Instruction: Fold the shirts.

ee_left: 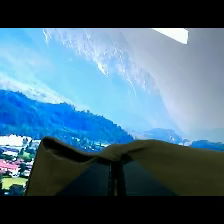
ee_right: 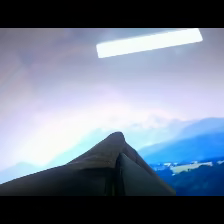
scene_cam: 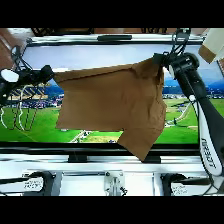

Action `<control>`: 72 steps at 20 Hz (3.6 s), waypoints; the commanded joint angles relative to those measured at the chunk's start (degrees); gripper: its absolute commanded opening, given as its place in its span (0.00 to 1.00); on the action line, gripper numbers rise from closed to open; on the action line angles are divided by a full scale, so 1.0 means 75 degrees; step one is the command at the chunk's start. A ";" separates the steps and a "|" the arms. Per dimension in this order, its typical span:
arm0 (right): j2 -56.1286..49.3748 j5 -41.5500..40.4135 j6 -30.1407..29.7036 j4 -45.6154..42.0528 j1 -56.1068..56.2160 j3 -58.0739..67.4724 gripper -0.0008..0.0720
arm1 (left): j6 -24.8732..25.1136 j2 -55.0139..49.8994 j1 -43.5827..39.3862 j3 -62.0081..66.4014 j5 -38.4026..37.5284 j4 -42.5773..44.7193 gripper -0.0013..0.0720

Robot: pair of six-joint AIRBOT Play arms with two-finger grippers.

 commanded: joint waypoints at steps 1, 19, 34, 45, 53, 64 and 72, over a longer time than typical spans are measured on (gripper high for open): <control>-0.0781 -0.0006 0.0286 0.1358 -0.0061 -0.0006 0.09 | 0.0003 -0.1014 -0.0160 0.0163 -0.0178 -0.0629 0.07; 0.2183 0.7020 -0.5158 0.4750 -0.2911 -0.2460 0.73 | 0.1612 -0.0562 0.2527 -0.1781 -0.6333 0.0545 0.75; 0.2302 0.6496 -0.5211 0.4459 -0.2903 -0.3159 0.73 | 0.1402 -0.0799 0.1448 -0.2468 -0.4304 -0.0146 0.07; 0.1230 0.4605 -0.5100 0.5657 -0.2894 -0.5112 0.73 | 0.1536 -0.0157 0.1463 -0.2465 -0.4345 -0.0149 0.07; 0.1064 0.3736 -0.5176 0.6738 -0.2894 -0.5085 0.09 | 0.1612 0.0105 0.1451 -0.2352 -0.4357 -0.0265 0.07; 0.6435 0.1635 -0.7032 0.5616 -0.2903 0.0839 0.09 | 0.1434 0.3159 0.1714 0.5633 -0.3835 -0.0259 0.07; 0.8285 0.3835 -0.5630 0.3605 -0.2903 0.2285 0.09 | 0.0469 0.5890 0.1719 0.5374 -0.4162 0.1145 0.07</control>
